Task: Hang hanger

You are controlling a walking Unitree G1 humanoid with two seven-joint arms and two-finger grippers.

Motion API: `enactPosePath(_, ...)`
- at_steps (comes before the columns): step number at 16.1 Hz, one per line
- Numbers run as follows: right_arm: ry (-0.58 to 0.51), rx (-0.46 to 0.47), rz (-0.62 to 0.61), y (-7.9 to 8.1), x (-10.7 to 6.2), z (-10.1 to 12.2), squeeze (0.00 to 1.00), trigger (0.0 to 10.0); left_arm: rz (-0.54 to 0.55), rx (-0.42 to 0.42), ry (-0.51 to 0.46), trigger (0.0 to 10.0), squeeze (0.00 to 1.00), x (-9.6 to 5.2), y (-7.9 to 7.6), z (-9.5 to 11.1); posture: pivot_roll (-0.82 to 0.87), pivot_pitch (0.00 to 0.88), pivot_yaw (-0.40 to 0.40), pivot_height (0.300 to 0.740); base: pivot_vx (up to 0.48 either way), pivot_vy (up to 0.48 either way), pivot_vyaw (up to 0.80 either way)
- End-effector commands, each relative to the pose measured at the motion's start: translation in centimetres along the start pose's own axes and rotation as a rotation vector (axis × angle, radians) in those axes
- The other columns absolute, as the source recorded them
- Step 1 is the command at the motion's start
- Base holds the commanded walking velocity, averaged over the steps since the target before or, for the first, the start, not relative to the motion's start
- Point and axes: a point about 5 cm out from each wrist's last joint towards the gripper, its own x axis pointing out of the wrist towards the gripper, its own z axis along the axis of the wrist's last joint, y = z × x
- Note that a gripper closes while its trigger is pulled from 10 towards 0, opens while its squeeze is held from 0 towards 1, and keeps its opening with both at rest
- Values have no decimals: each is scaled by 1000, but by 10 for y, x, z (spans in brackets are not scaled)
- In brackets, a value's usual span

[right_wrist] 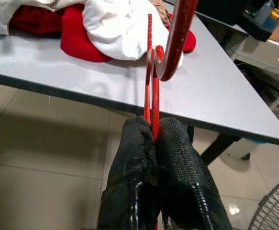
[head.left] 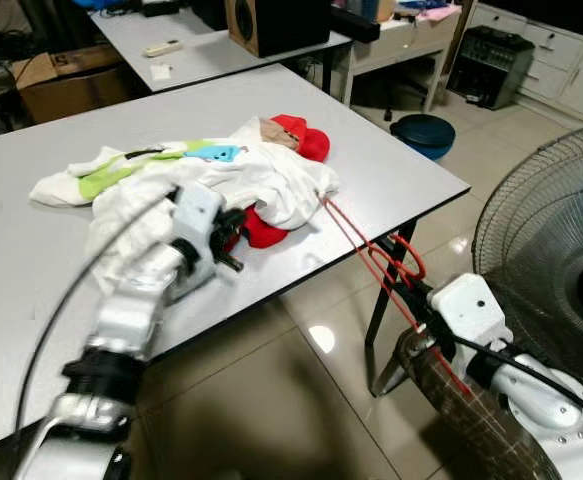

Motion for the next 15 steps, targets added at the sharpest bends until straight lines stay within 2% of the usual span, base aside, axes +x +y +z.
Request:
enactPosePath(1,-1,-11,2,0,1,0,0,10000,83,72,-3,10000,1000,5,10,8,-108,0,52,740,0,0,0)
enactPosePath(4,0,-15,-1,1,-1,0,0,10000,115,100,49,10000,1000,13,11,5,-119,0,61,740,0,0,0)
enactPosePath(7,4,-19,-7,1,-2,-1,0,10000,136,185,72,10000,1000,20,10,1,-128,0,67,740,0,0,0)
enactPosePath(8,5,-19,-8,1,-3,-1,0,10000,120,179,75,10000,0,21,8,0,-128,0,67,740,0,0,0)
enactPosePath(10,7,-22,-12,0,-3,-1,0,10000,106,183,84,10000,0,24,6,-2,-130,0,70,740,0,0,0)
enactPosePath(12,7,-24,-13,0,-3,-1,0,10000,141,250,123,10000,0,24,11,-8,-128,0,66,740,0,0,0)
enactPosePath(13,6,-25,-12,1,-2,-1,0,10000,159,270,137,9294,0,24,14,-11,-127,0,65,740,0,0,0)
enactPosePath(14,6,-25,-12,1,-2,-1,0,10000,163,277,141,9294,0,24,15,-11,-127,0,65,740,0,0,0)
enactPosePath(15,5,-27,-9,1,-2,0,0,10000,181,304,165,3294,0,24,18,-14,-128,0,64,740,0,0,0)
